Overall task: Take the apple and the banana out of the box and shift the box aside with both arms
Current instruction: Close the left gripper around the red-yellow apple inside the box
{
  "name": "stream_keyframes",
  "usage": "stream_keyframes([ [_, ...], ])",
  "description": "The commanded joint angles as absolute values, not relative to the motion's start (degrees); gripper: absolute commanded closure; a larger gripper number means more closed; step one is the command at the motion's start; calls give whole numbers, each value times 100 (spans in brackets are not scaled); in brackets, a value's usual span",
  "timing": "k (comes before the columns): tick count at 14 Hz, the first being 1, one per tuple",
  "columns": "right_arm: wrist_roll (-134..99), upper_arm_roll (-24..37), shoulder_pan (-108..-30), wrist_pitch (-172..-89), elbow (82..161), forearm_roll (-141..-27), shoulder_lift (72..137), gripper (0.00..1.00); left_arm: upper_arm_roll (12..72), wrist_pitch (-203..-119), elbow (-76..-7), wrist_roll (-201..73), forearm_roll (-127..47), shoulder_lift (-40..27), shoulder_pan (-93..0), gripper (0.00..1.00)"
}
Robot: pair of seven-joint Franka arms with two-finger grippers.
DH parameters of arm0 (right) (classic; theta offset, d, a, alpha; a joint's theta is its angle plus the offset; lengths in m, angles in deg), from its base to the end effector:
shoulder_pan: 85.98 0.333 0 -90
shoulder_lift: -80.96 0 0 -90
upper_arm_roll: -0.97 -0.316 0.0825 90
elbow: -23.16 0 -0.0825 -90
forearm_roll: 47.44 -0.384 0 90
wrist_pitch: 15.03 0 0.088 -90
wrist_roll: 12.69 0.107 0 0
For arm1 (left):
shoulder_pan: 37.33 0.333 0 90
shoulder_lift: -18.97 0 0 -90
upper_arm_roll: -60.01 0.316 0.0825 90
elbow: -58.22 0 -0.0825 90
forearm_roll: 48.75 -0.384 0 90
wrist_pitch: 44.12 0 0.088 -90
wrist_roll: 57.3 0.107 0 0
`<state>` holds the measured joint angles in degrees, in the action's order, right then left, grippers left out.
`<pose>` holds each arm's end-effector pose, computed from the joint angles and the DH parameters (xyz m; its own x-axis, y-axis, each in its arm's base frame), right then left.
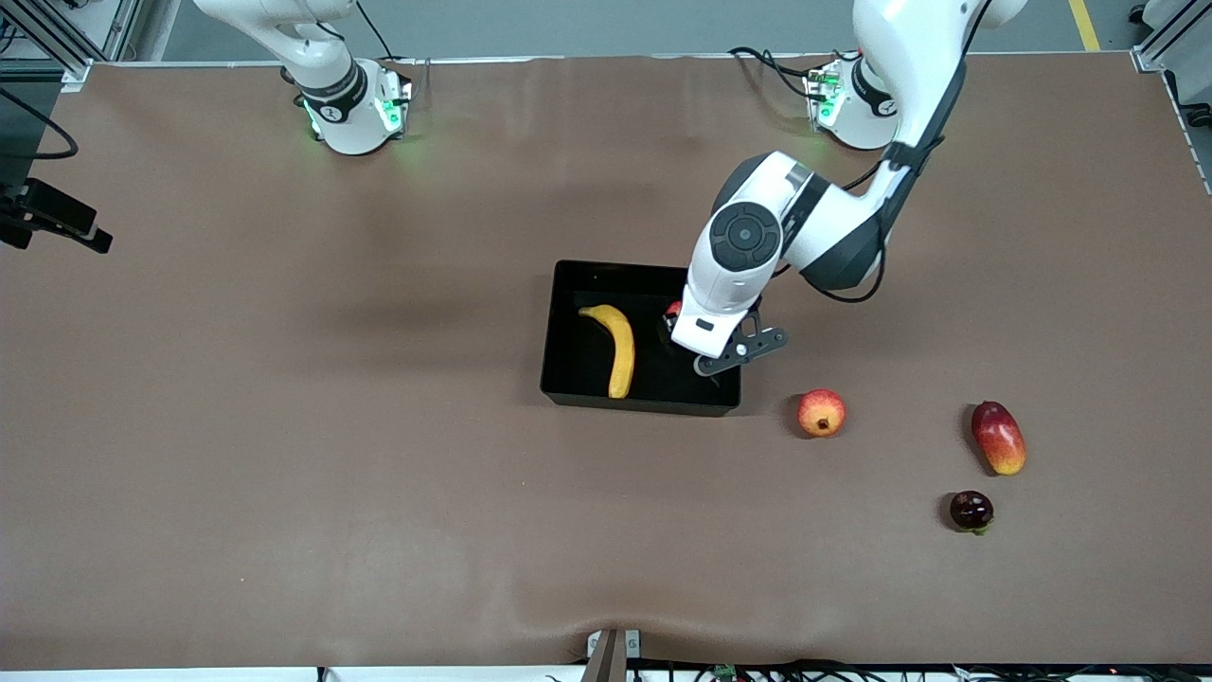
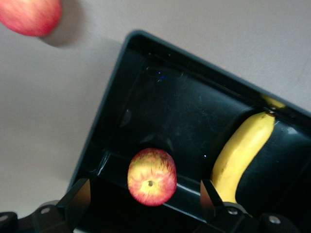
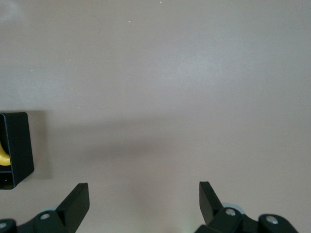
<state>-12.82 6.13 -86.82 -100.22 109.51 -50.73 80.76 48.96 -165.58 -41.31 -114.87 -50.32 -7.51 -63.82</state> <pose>0.5429 -0.0506 0.6491 0.9951 -0.0975 -0.0165 -0.0983 -0.9935 -0.0576 0.5254 -0.3882 0.3112 0.9346 0.3437 -0.0912 0.3428 -0.9391 -0.0257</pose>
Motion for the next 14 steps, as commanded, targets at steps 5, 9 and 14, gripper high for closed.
stream_keyframes([
  [5, -1321, 554, -8792, -9975, 10859, -5104, 8104, 0, 4920, -17296, -4567, -11926, -5147, -1029, -6659, 0],
  [9, -1321, 554, -8792, -9975, 10859, -5104, 8104, 0, 4937, -17586, -4567, -12102, -5173, -1354, -6791, 0],
  [14, -1321, 554, -8774, -9975, 10859, -5087, 8104, 0, 4928, -17604, -4567, -12120, -5235, -1539, -6800, 0],
])
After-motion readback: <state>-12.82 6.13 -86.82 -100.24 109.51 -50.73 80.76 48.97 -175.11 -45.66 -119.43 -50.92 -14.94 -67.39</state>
